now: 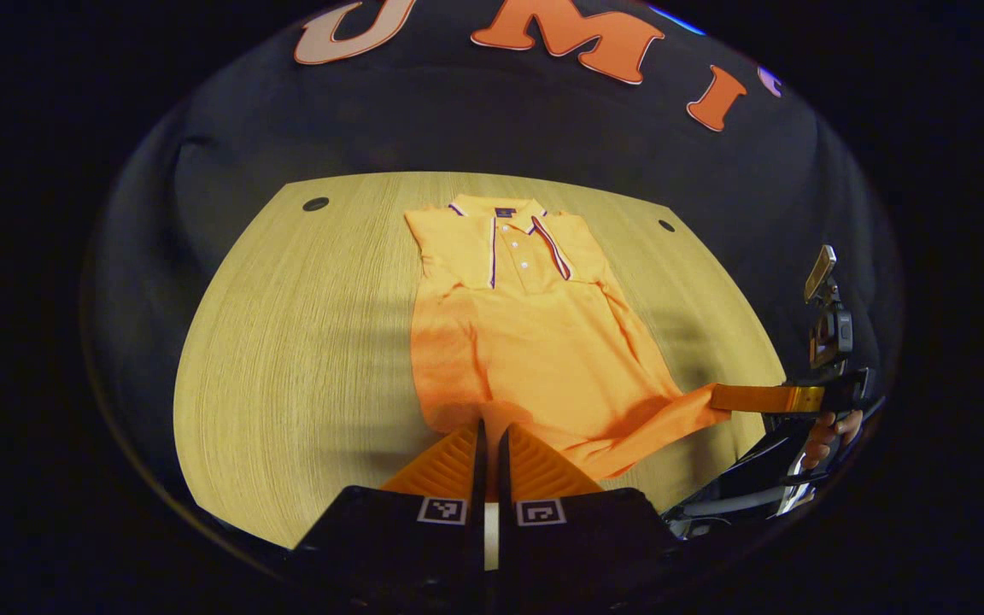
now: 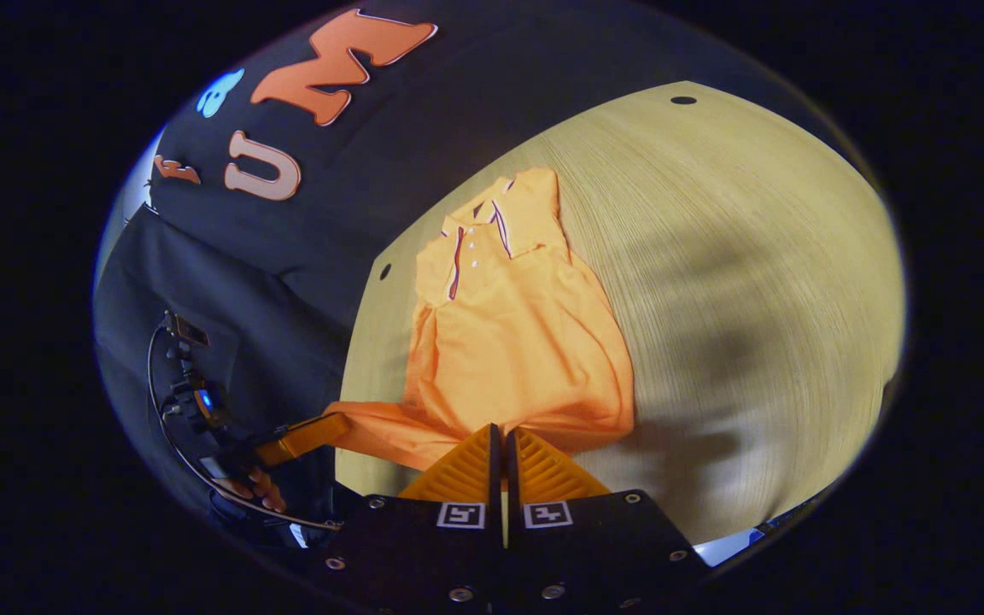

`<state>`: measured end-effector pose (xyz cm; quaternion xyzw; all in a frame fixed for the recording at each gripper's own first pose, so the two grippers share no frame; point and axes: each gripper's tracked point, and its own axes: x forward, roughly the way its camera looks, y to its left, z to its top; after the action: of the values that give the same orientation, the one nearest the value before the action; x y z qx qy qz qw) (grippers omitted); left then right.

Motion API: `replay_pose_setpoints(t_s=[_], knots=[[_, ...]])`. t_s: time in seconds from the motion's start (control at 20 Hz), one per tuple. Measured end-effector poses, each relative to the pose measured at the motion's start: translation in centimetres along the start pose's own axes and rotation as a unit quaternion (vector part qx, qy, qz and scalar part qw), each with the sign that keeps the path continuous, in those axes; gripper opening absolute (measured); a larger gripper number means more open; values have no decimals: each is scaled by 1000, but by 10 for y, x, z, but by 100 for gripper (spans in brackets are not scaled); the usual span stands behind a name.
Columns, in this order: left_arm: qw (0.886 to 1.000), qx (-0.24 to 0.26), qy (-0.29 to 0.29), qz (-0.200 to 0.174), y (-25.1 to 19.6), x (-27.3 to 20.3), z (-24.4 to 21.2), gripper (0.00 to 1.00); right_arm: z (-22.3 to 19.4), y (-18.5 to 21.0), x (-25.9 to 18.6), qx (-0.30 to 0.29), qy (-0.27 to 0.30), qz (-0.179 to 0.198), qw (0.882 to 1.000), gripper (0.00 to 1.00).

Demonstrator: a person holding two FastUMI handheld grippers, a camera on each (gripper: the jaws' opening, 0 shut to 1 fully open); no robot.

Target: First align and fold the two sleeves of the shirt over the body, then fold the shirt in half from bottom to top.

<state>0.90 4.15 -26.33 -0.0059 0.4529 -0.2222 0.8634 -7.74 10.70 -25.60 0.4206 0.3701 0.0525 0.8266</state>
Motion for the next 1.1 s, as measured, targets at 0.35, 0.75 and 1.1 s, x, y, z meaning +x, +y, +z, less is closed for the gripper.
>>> replay_pose_setpoints(t_s=[0.35,0.75,1.1], knots=[[999,-3,-46,-24,10,16,86,7,78,27,14,10,-47,11,999,2],[996,22,-76,-29,37,55,180,7,173,41,39,-4,-90,-11,996,3],[994,30,-103,-15,57,99,248,7,235,53,82,9,-98,-13,995,2]])
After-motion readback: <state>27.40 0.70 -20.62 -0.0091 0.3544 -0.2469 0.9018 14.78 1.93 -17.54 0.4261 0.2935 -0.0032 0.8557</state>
